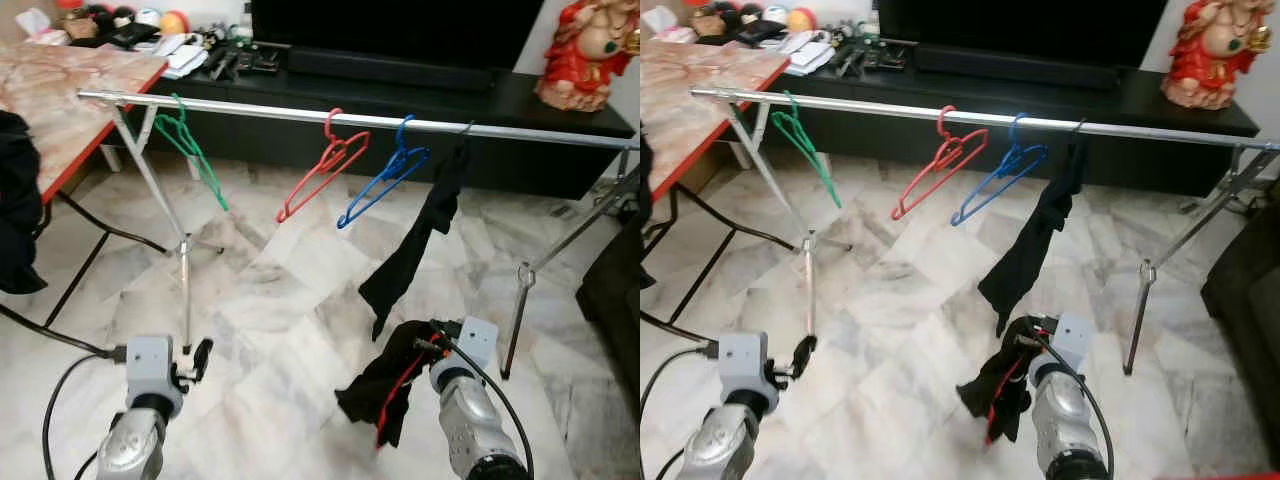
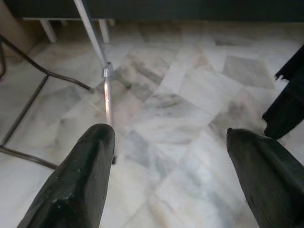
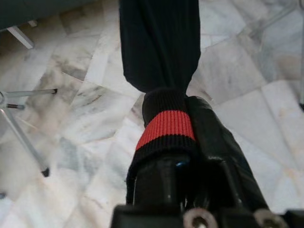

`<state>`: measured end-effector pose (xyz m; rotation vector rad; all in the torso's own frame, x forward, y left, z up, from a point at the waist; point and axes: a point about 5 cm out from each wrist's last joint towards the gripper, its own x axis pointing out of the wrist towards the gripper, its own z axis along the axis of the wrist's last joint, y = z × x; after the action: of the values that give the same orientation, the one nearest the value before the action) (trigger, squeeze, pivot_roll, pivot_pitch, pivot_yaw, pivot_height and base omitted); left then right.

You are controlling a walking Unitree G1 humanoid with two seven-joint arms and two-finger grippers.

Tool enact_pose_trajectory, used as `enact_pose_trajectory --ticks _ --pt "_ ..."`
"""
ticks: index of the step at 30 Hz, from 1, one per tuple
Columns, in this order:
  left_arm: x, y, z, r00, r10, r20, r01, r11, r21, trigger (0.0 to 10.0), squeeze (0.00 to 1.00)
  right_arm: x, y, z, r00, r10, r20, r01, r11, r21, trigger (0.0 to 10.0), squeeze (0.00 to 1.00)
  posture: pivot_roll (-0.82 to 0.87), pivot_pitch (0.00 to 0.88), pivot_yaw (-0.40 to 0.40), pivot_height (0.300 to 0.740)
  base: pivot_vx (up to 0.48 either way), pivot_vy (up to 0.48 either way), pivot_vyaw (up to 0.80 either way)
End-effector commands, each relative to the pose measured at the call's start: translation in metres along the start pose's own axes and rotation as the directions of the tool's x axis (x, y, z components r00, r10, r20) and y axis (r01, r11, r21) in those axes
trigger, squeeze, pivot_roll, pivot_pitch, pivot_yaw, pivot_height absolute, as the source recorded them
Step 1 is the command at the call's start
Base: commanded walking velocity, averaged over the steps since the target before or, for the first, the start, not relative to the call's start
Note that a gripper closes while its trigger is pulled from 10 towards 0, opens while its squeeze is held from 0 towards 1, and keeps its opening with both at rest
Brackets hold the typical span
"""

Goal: Hang hanger

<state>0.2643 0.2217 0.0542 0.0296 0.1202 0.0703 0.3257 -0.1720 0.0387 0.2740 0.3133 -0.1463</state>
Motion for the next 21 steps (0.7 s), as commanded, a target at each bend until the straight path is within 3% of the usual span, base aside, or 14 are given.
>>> enact_pose_trajectory --ticks 1,5,21 --pt "0.0012 -0.0017 0.0036 1.0 -0.007 0.004 0.006 1.0 0.002 10.0 0.0 0.0 -0.0069 0.0029 1.0 -0.023 0.017 0.023 1.0 -0.001 10.0 0.0 0.07 0.186 -0.02 0.74 0.352 0.0 -0.79" --pt "0.0009 -0.0016 0.004 1.0 -0.007 0.004 0.007 1.0 0.001 10.0 0.0 -0.0002 -0.0064 0.0023 1.0 -0.022 0.018 0.022 1.0 0.002 10.0 0.0 0.07 0.186 -0.021 0.74 0.352 0.0 -0.69" --pt "-0.0001 0.0 0.0054 1.0 -0.006 0.0 0.006 1.0 0.003 10.0 0.0 -0.0003 -0.0053 0.0028 0.999 -0.018 0.039 0.018 1.0 -0.011 10.0 0.0 0.07 0.172 -0.02 0.74 0.355 0.0 0.0"
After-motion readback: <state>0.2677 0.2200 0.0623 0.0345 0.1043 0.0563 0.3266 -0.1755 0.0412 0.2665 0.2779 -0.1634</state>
